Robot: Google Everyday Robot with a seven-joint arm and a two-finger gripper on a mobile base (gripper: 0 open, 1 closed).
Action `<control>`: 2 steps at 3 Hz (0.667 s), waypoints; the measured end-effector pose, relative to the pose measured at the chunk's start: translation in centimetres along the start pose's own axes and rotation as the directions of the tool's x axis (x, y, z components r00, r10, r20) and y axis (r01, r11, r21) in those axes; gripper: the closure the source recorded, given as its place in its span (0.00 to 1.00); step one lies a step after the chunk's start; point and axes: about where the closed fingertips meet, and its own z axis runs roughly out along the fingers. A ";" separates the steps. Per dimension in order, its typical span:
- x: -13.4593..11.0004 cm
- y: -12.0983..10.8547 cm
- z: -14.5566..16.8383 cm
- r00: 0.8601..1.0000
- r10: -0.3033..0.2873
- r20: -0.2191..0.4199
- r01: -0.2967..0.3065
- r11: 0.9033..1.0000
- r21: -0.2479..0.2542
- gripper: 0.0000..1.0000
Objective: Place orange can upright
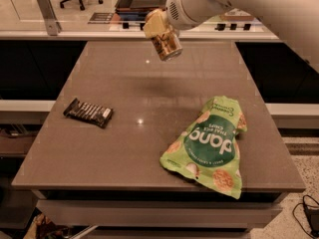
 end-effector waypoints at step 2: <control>-1.3 0.3 0.6 0.986 -0.037 0.161 0.043 0.998 -0.036 1.00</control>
Offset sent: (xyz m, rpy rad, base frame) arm 0.0191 0.0130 0.0098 0.1292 -0.2374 0.0936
